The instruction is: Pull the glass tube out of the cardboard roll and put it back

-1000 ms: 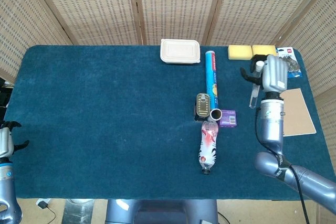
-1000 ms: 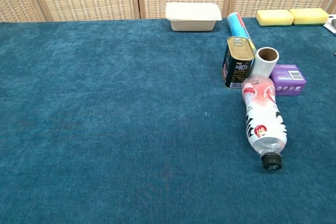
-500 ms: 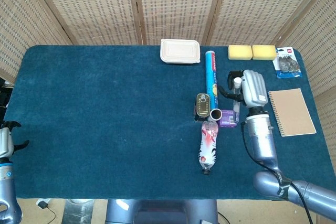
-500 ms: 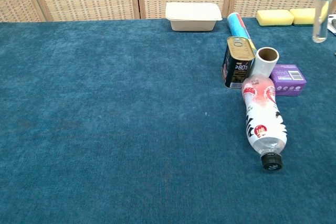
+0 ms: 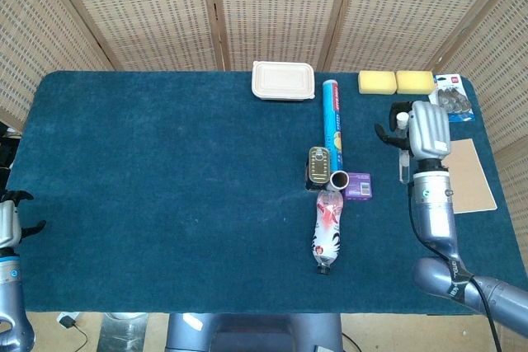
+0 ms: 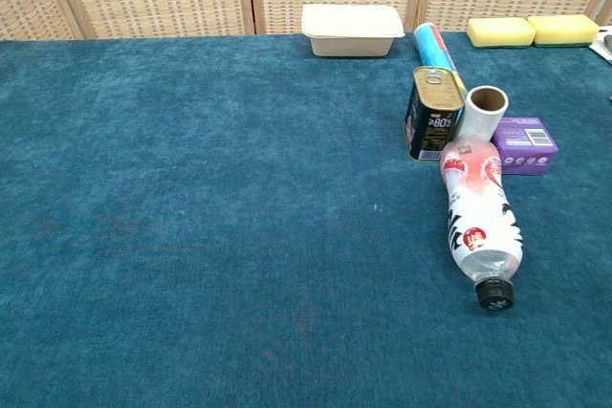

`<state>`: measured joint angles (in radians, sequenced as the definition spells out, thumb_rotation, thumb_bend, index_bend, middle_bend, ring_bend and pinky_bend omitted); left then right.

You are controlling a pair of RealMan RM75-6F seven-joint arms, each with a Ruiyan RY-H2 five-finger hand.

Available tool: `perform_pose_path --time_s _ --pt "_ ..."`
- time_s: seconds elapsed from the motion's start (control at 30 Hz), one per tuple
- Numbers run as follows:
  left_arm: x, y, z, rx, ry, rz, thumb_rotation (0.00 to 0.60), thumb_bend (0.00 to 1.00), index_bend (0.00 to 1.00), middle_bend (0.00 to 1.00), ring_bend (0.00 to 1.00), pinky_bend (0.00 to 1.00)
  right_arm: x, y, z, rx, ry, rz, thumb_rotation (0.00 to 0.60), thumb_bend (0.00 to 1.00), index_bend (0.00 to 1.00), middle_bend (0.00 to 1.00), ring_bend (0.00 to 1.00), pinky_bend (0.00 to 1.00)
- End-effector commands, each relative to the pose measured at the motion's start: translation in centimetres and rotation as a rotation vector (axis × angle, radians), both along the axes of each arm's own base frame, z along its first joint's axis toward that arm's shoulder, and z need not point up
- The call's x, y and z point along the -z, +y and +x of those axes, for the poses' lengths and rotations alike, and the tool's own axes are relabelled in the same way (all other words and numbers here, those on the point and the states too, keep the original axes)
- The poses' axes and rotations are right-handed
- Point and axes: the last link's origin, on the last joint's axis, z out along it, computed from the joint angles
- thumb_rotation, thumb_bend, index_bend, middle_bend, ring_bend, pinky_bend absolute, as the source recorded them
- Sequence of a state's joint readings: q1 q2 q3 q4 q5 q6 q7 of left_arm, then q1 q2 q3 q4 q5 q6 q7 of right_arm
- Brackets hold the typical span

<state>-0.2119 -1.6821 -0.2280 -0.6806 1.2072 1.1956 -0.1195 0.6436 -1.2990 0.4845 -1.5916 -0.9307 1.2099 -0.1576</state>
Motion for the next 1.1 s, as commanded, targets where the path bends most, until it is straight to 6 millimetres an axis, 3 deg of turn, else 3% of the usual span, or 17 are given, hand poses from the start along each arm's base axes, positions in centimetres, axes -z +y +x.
perform_pose_path --time_s 0.03,0.17,0.23,0.4,0.5,0.6,0.7,0.77,0.87,1.0,1.1 --pt "0.0 0.0 0.0 -0.001 0.002 -0.001 0.600 0.11 0.40 0.37 0.20 0.30 -2.2 -1.0 -1.3 0.067 -0.035 -0.058 0.600 0.33 0.80 0.99 0.99 0.91" --pt "0.1 0.0 0.1 -0.002 0.006 0.000 0.599 0.11 0.40 0.37 0.20 0.30 0.2 2.8 1.1 -0.094 -0.016 0.074 0.600 0.33 0.80 0.98 0.98 0.90" --pt "0.0 0.0 0.1 -0.002 0.005 0.002 0.600 0.11 0.40 0.37 0.20 0.30 0.3 4.2 1.4 -0.138 -0.025 0.119 0.600 0.33 0.80 0.98 0.98 0.90" --pt "0.0 -0.1 0.0 0.000 -0.001 0.003 0.600 0.11 0.40 0.37 0.20 0.30 -3.1 0.0 -2.0 0.050 -0.059 -0.028 0.600 0.33 0.80 0.98 0.98 0.90" --pt "0.0 0.0 0.0 0.000 0.000 0.001 0.599 0.11 0.40 0.37 0.20 0.30 -4.0 -2.1 -3.7 0.174 -0.160 -0.078 0.600 0.33 0.80 0.98 0.98 0.90" --pt "0.0 0.1 0.0 -0.001 0.002 0.000 0.599 0.11 0.40 0.37 0.20 0.30 -3.3 -1.7 -3.1 0.164 -0.191 -0.057 0.600 0.33 0.80 0.98 0.99 0.90" --pt "0.0 0.1 0.1 -0.003 0.005 0.000 0.599 0.11 0.40 0.37 0.20 0.30 -0.9 1.2 -0.7 0.022 -0.107 0.033 0.600 0.33 0.80 0.98 0.98 0.89" --pt "0.0 0.0 0.1 -0.003 0.004 0.001 0.600 0.11 0.40 0.37 0.20 0.30 -0.2 1.9 -0.1 -0.021 -0.112 0.076 0.600 0.33 0.80 0.98 0.98 0.89" --pt "0.0 -0.1 0.0 -0.002 0.002 0.003 0.600 0.11 0.40 0.37 0.20 0.30 -1.2 0.9 -1.0 0.009 -0.133 0.039 0.600 0.33 0.80 0.98 0.98 0.89" --pt "0.0 -0.1 0.0 -0.001 0.000 0.002 0.600 0.11 0.40 0.37 0.20 0.30 -2.3 -1.0 -3.5 0.159 -0.322 -0.011 0.600 0.33 0.80 0.98 0.98 0.89" --pt "0.0 0.0 0.0 -0.002 0.003 0.000 0.600 0.11 0.40 0.37 0.20 0.30 -0.9 -0.3 -2.7 0.175 -0.376 0.075 0.600 0.33 0.80 0.98 0.99 0.89"
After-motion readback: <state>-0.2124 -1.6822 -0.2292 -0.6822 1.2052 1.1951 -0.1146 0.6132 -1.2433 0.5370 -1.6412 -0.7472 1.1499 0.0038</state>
